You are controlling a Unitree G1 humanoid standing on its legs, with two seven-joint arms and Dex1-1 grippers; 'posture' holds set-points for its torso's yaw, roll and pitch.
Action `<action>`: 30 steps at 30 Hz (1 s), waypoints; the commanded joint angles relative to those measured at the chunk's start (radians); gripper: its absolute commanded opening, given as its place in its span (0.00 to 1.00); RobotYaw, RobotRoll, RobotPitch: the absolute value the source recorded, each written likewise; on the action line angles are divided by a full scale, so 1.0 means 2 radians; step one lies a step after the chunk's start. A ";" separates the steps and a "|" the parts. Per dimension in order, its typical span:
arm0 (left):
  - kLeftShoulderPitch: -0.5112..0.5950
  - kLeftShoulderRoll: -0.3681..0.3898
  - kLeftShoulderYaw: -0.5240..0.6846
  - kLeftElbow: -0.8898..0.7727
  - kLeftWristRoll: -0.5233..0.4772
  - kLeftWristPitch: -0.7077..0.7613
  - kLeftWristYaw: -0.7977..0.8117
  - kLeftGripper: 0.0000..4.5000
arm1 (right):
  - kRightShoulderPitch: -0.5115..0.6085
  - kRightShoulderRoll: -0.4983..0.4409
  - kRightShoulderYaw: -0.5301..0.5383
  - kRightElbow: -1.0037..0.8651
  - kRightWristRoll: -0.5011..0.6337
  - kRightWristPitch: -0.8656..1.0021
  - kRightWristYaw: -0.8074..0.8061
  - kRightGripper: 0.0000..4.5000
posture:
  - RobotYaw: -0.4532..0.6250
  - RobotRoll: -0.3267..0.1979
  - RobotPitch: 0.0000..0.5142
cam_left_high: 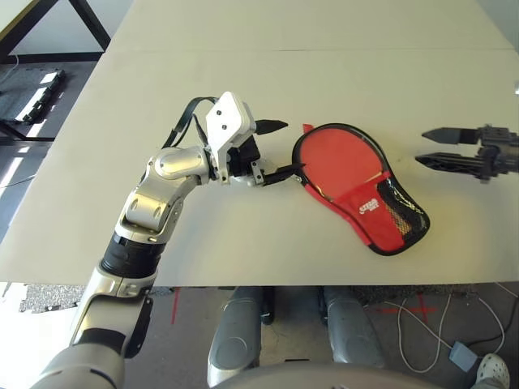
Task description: Store the ping-pong paddle in its case and zip it.
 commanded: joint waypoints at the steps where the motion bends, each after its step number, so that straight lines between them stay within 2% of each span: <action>1: -0.002 0.004 -0.001 0.000 0.002 0.008 -0.001 1.00 | -0.008 0.045 0.026 -0.028 -0.023 -0.041 -0.031 1.00 | 0.45 0.62 0.53; 5: -0.015 0.014 0.003 0.001 0.007 0.024 0.004 1.00 | -0.011 0.075 0.049 -0.038 -0.042 -0.051 -0.043 1.00 | 0.45 0.62 0.54; 12: -0.043 0.058 0.009 -0.006 0.019 0.075 0.009 1.00 | -0.020 0.117 0.090 -0.047 -0.070 -0.063 -0.058 1.00 | 0.46 0.62 0.54; 21: -0.038 0.132 0.011 -0.012 0.031 0.113 -0.015 1.00 | -0.017 0.119 0.146 -0.001 -0.139 -0.083 -0.063 1.00 | 0.48 0.62 0.52; 30: -0.021 0.194 0.010 -0.021 0.036 0.112 -0.065 1.00 | -0.025 0.128 0.155 0.028 -0.161 -0.089 -0.063 1.00 | 0.49 0.62 0.52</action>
